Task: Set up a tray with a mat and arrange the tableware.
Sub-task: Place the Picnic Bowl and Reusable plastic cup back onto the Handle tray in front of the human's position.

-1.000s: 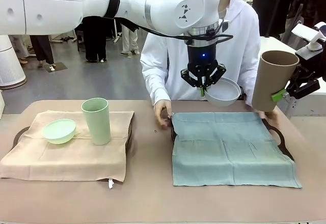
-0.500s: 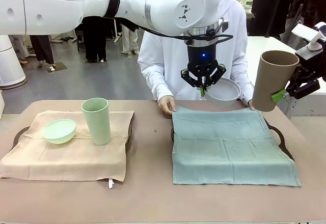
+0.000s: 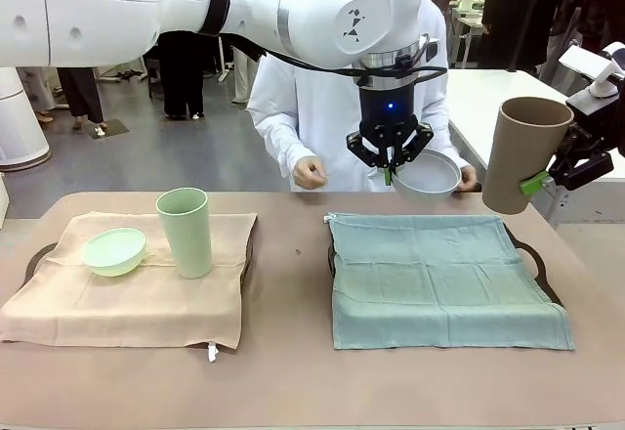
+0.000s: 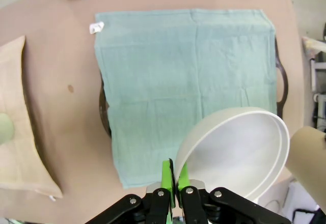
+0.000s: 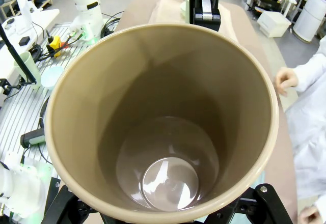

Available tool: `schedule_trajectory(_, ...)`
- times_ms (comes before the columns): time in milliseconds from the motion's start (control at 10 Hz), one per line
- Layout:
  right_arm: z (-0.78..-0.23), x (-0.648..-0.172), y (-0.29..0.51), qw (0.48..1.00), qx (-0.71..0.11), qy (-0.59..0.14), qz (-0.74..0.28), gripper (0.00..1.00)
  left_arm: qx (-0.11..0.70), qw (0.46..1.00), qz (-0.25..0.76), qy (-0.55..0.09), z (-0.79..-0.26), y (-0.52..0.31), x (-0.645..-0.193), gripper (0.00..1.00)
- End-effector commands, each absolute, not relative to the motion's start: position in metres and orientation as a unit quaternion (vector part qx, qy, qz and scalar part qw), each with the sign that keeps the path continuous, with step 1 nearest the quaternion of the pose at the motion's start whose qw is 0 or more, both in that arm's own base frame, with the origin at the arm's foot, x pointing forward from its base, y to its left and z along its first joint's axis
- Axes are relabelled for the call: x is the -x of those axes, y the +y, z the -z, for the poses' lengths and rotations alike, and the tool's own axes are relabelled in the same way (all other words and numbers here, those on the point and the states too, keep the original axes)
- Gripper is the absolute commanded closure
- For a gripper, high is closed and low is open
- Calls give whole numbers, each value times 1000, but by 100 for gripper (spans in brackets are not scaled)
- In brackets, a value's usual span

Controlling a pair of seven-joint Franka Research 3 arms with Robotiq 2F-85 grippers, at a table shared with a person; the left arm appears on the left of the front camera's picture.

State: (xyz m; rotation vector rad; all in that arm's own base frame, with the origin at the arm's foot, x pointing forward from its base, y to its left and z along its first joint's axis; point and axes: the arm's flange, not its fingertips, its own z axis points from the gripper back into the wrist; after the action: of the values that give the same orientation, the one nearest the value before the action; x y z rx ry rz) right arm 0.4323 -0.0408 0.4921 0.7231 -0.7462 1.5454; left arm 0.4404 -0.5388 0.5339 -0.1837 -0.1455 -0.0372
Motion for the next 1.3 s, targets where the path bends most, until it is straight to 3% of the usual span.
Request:
schedule_trajectory(0, -493, -434, -40, 594, -307, -325, -669, 78, 98, 992, 26, -70, -538, -537, -442, 100)
schedule_trajectory(600, -493, -434, -40, 594, -307, -325, -669, 78, 98, 992, 26, -70, -538, -537, -442, 100)
schedule_trajectory(700, -492, -432, -41, 597, -312, -321, -666, 18, 92, 993, 19, -73, -534, -539, -440, 96)
schedule_trajectory(1200, -408, -486, -56, 583, -388, -331, -633, 18, 125, 991, 44, -11, -451, -503, -485, 96)
